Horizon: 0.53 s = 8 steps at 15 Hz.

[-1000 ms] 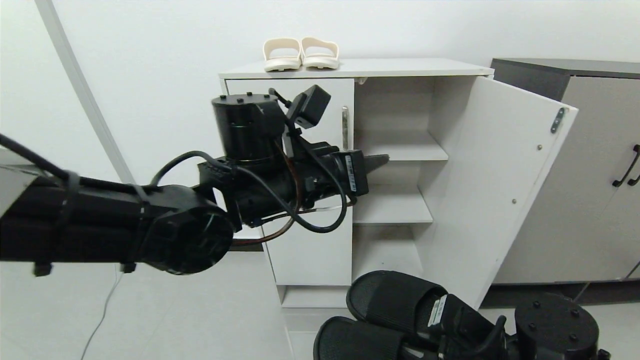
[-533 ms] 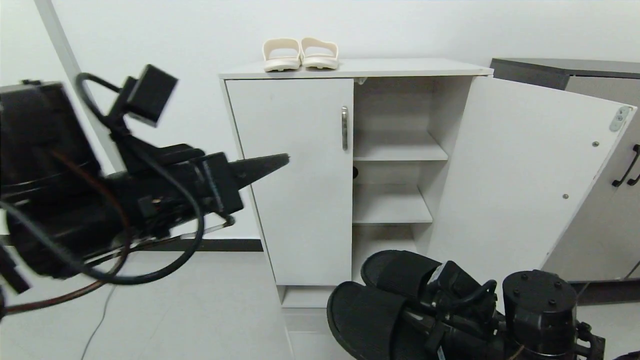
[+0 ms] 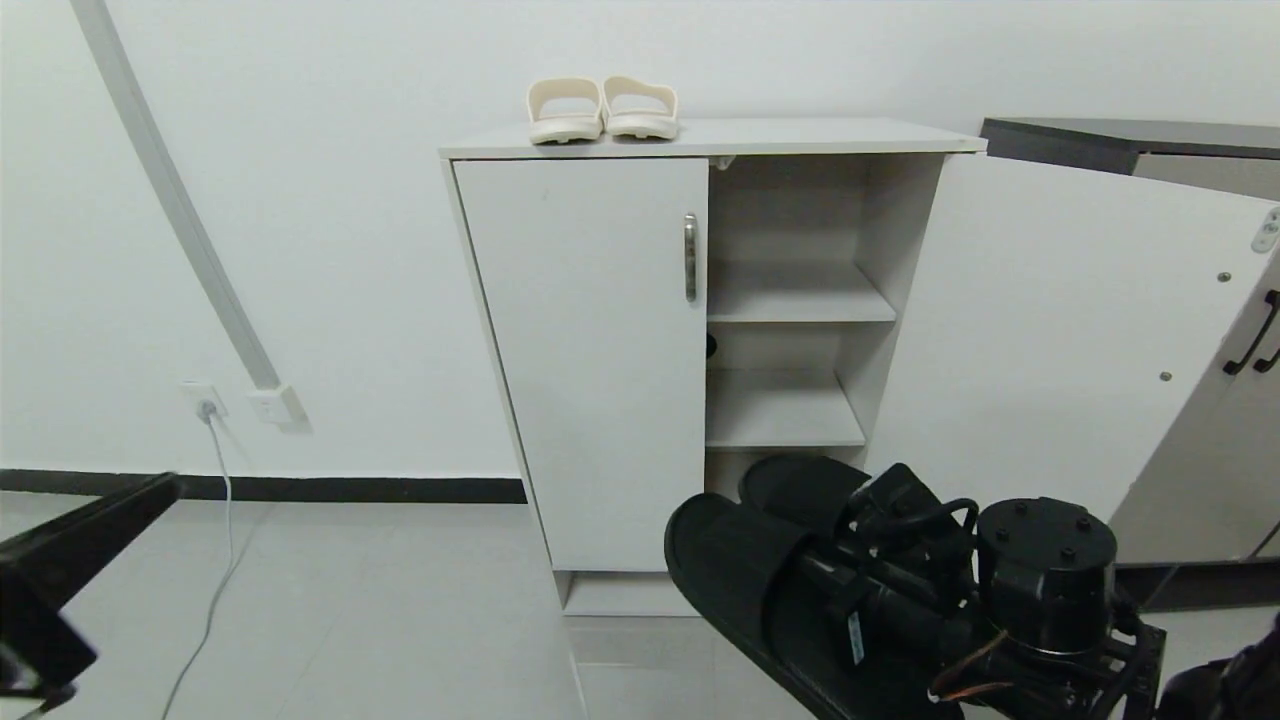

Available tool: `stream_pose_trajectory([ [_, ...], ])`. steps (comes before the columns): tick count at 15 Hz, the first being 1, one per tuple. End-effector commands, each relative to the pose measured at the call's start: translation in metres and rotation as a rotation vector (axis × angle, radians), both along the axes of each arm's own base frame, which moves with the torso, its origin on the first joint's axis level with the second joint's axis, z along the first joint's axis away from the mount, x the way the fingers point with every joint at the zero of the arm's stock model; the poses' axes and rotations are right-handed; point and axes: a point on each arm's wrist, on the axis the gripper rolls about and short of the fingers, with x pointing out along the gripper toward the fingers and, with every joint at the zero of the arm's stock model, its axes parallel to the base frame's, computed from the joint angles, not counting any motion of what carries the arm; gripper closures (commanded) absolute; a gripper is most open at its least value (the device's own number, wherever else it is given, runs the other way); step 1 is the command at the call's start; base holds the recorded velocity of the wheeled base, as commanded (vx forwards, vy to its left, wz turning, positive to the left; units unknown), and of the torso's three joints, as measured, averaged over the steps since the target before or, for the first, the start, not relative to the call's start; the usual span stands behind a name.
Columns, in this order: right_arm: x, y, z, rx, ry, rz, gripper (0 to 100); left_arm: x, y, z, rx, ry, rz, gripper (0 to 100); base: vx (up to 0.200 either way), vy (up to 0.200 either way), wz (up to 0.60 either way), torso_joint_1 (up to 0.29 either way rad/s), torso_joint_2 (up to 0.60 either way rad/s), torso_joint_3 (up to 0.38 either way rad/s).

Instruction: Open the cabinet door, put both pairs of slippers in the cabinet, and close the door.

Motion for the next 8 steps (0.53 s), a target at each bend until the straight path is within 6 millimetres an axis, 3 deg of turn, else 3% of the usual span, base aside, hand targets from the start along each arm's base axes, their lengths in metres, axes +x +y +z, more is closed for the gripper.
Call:
stream_pose_trajectory([
  [1, 0.010, 0.008, -0.004, 0.006, 0.002, -0.046, 100, -0.051, 0.013, -0.032, 0.022, -0.053, 0.175, 100, 0.000, 0.000, 0.00, 0.000, 0.00, 0.000],
  [2, 0.015, 0.012, -0.007, 0.018, 0.013, -0.070, 100, -0.069, 0.015, -0.044, 0.050, -0.076, 0.199, 100, 0.000, 0.000, 0.00, 0.000, 0.00, 0.000],
  [4, 0.017, 0.013, -0.011, 0.010, 0.020, -0.094, 100, -0.083, 0.018, -0.068, 0.101, -0.023, 0.351, 100, 0.000, 0.000, 0.00, 0.000, 0.00, 0.000],
  [8, 0.016, 0.013, -0.013, 0.005, 0.022, -0.098, 100, -0.092, 0.017, -0.131, 0.129, 0.002, 0.425, 100, 0.000, 0.000, 0.00, 0.000, 0.00, 0.000],
])
